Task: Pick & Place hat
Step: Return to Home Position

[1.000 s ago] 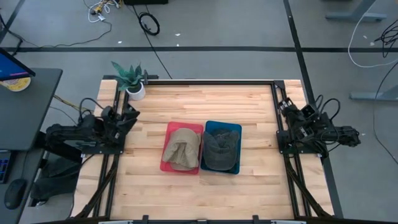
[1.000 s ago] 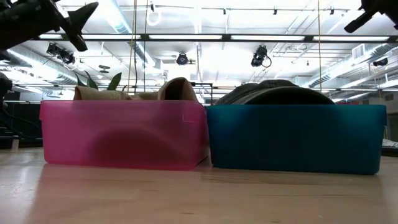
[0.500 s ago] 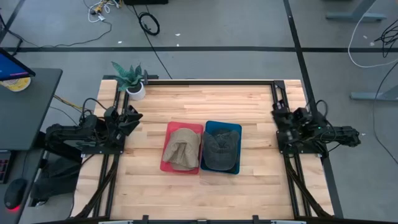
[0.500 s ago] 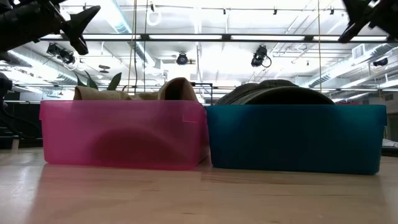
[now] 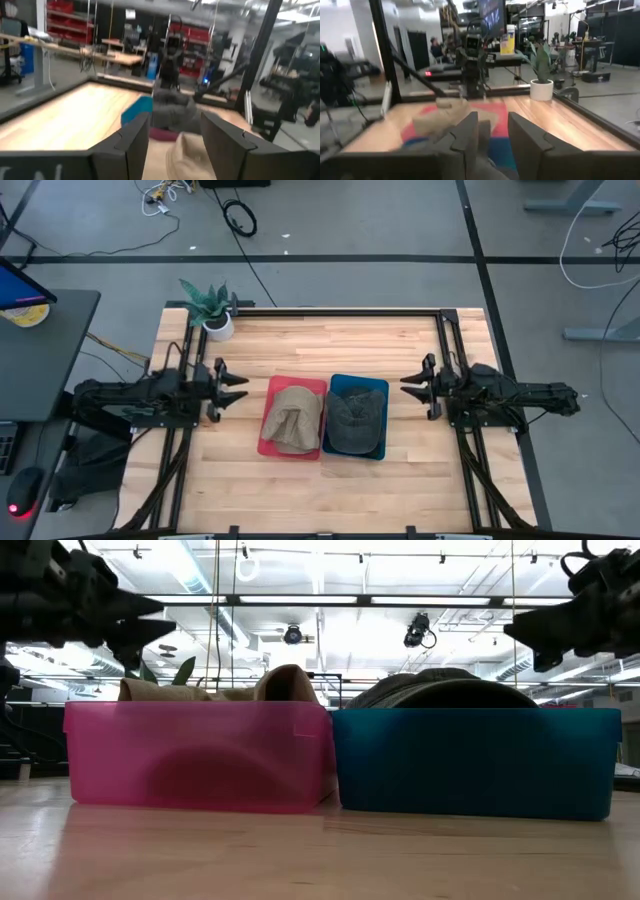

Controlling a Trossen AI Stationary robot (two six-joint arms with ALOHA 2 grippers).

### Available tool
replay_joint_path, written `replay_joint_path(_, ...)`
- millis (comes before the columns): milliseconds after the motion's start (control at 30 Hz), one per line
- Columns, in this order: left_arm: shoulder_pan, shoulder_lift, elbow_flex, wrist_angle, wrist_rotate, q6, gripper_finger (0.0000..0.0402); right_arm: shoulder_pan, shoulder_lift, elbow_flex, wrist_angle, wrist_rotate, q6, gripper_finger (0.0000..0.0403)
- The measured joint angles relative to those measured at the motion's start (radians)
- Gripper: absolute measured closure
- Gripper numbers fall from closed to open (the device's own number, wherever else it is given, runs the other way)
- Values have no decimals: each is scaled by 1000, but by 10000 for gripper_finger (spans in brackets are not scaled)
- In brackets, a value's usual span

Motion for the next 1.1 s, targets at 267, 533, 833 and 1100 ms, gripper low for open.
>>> replay_joint_path(267,0,0,0,-48,6,115,218,0,4,0,-46,0,-74,292)
replay_joint_path(533,-1,7,2,-72,41,174,218,0,16,0,-46,0,-133,292)
replay_joint_path(833,0,7,0,-50,39,125,218,0,16,0,-46,0,-133,292)
replay_joint_path(1100,0,7,0,-46,39,128,218,0,16,0,-45,0,-133,292)
